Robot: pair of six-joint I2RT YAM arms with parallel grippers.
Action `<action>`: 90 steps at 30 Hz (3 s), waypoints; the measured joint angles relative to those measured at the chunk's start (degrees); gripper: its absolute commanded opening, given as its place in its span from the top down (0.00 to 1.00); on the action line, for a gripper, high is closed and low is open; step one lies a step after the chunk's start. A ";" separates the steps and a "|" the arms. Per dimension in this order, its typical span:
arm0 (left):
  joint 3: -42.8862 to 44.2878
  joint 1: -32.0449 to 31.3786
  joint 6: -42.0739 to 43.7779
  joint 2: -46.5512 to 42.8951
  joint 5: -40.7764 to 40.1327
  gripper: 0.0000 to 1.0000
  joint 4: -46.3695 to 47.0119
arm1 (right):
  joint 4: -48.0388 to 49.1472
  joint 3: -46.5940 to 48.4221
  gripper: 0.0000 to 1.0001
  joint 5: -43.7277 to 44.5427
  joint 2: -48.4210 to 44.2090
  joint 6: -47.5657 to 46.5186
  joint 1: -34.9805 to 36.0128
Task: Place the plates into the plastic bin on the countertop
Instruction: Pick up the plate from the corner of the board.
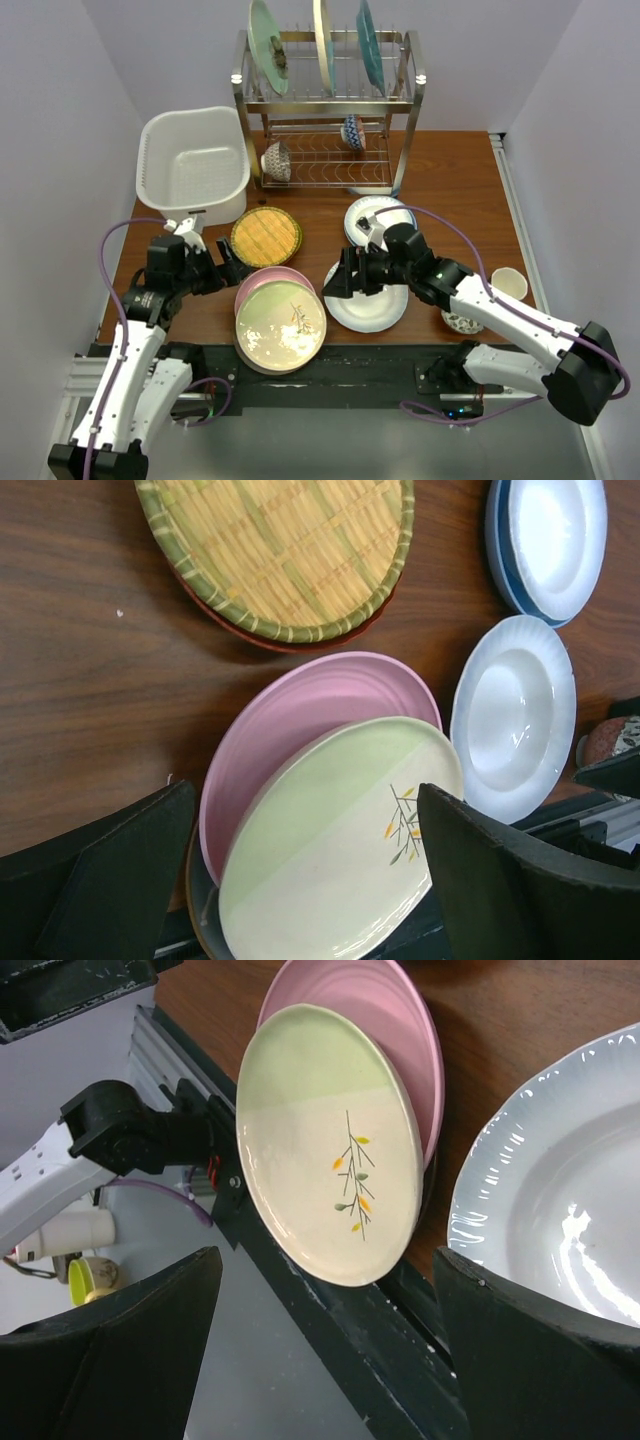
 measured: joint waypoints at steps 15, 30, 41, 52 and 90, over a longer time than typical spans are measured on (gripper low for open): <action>-2.45 -0.02 -3.17 0.85 -0.55 0.11 -7.41 | 5.01 -3.67 0.26 -1.77 0.17 3.23 2.69; -4.74 -0.02 -5.16 -2.10 1.92 0.23 -10.91 | 9.40 -4.28 0.30 -3.21 7.78 4.66 9.62; -3.82 -0.02 -3.78 2.40 2.73 0.26 -13.05 | 3.41 -3.63 0.42 0.00 10.14 4.48 9.99; -2.89 -0.02 -2.16 3.87 3.61 0.30 -13.25 | 0.04 -3.65 0.47 1.57 13.53 5.42 10.84; -3.54 -5.53 -2.91 11.13 4.50 0.30 -2.47 | 4.09 -3.50 0.60 2.84 22.18 7.63 12.61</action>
